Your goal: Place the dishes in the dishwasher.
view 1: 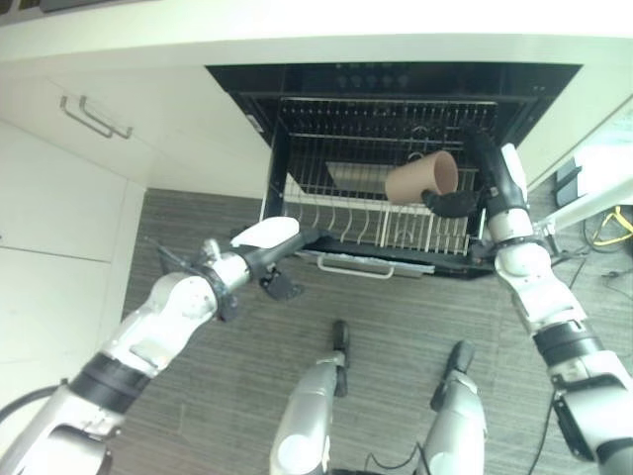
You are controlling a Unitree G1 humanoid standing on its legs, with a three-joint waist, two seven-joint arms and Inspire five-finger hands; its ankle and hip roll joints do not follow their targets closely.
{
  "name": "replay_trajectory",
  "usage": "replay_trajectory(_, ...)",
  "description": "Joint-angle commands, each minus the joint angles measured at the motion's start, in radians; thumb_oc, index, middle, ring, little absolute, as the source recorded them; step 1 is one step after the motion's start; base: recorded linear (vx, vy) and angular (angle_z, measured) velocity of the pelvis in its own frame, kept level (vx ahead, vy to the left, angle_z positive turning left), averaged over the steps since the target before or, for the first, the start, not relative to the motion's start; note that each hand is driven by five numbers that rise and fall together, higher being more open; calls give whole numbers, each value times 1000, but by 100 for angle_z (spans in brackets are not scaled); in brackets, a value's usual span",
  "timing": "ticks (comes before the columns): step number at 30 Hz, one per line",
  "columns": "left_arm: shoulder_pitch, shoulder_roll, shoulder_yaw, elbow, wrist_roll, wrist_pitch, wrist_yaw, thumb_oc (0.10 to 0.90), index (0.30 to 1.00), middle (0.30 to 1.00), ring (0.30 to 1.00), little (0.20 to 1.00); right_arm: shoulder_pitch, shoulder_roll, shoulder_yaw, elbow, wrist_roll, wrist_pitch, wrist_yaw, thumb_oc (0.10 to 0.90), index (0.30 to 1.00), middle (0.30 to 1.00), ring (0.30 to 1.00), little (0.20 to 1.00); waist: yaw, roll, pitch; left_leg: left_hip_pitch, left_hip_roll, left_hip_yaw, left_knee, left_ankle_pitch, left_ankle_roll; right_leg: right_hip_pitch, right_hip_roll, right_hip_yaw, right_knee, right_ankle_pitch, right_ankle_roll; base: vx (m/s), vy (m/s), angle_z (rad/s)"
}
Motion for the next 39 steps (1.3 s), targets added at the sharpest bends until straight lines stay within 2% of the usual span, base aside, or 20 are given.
replay_trajectory(1,-2,-32,70,-85,29,-19,7,800,900,900,900,900,-47,-57,-59,-158,-48,-139,-54,800,900,900,900,900,5,53,-15,33,76,-13,43,-92,-13,17,-34,-29,32,-2,46,0,0,0)
replay_trajectory(5,17,-46,83,-84,40,-9,12,800,900,900,900,900,-18,-39,-83,-194,-25,-179,-92,800,900,900,900,900,-2,48,-15,46,79,-10,43,-97,-11,29,-30,-30,32,-6,44,0,0,0)
replay_trajectory(6,37,-58,94,-87,50,3,20,800,900,900,900,900,13,-22,-97,-222,4,-232,-110,800,900,900,900,900,-7,44,-15,62,82,-8,43,-101,-10,44,-29,-31,32,-9,43,0,0,0)
replay_trajectory(10,95,-90,124,-78,71,26,75,800,900,900,900,900,102,31,-129,-330,21,-323,-134,800,900,900,900,900,-25,29,-24,103,96,0,43,-109,-10,84,-22,-33,32,-20,41,10,-9,-1)
replay_trajectory(12,127,-108,140,-70,74,36,116,800,900,900,900,900,148,56,-142,-374,45,-364,-132,800,900,900,900,900,-34,19,-45,122,106,4,43,-116,-11,102,-16,-33,32,-31,39,59,-53,-9)
replay_trajectory(16,242,-164,203,-52,61,26,280,800,900,900,900,900,274,95,-182,-464,94,-498,-79,800,900,900,900,900,-49,-4,-116,186,147,10,43,-122,-18,174,10,-36,32,-70,27,99,-83,-8)
replay_trajectory(19,293,-192,243,-38,41,5,370,800,900,900,900,900,319,96,-199,-497,130,-532,-44,800,900,900,900,900,-49,-15,-168,228,164,-1,43,-122,-21,228,36,-34,32,-102,15,141,-62,0)
replay_trajectory(21,325,-208,273,-30,5,-16,430,800,900,900,900,900,346,96,-211,-517,170,-528,-17,800,900,900,900,900,-46,-21,-200,264,168,-12,43,-129,-23,273,54,-29,32,-129,1,198,-15,3)
replay_trajectory(22,357,-230,312,-28,-26,-40,466,800,900,900,900,900,380,99,-229,-530,202,-529,5,800,900,900,900,900,-41,-27,-229,288,162,-33,43,-125,-18,303,74,-20,32,-139,-18,233,23,5)
replay_trajectory(26,434,-262,407,-23,-125,-84,491,800,900,900,900,900,447,105,-279,-549,257,-502,29,800,900,900,900,900,-30,-44,-254,352,120,-84,43,-153,5,377,100,5,32,-156,-37,176,99,6)
replay_trajectory(29,490,-281,469,-17,-164,-84,495,800,900,900,900,900,498,124,-326,-561,285,-486,53,800,900,900,900,900,-32,-55,-266,377,92,-96,43,-173,25,404,96,11,32,-150,-36,105,177,-4)
replay_trajectory(30,516,-287,498,-12,-175,-87,507,800,900,900,900,900,526,136,-349,-572,307,-473,61,800,900,900,900,900,-35,-61,-273,385,75,-98,43,-186,37,409,86,15,32,-127,-33,69,252,-8)
replay_trajectory(32,565,-300,583,12,-245,-99,530,800,900,900,900,900,601,183,-417,-595,435,-438,127,800,900,900,900,900,-48,-76,-288,390,17,-83,43,-221,81,396,43,32,32,-20,-16,-6,339,-16)
replay_trajectory(33,574,-303,605,17,-244,-93,549,800,900,900,900,900,617,200,-433,-597,463,-437,142,800,900,900,900,900,-50,-79,-290,388,3,-69,43,-229,89,384,29,30,32,4,-10,-104,308,-37)
replay_trajectory(35,596,-297,644,25,-258,-80,586,800,900,900,900,900,630,220,-445,-591,500,-424,167,800,900,900,900,900,-37,-84,-295,385,-10,-27,43,-239,93,354,6,-10,32,50,3,-128,254,-55)
replay_trajectory(36,639,-303,701,42,-284,-71,655,800,900,900,900,900,630,242,-443,-583,576,-407,220,800,900,900,900,900,-9,-72,-299,385,1,47,43,-257,98,332,1,-111,55,77,18,-145,257,-96)
replay_trajectory(37,651,-308,718,48,-302,-76,675,800,900,900,900,900,631,247,-441,-584,596,-400,231,800,900,900,900,900,-1,-66,-301,382,5,62,43,-258,102,325,9,-132,84,69,16,-202,284,-139)
replay_trajectory(39,668,-319,767,89,-379,-87,702,800,900,900,900,900,637,257,-429,-588,620,-394,245,800,900,900,900,900,12,-58,-311,357,2,84,43,-257,124,307,70,-157,178,17,-1,-172,154,-112)
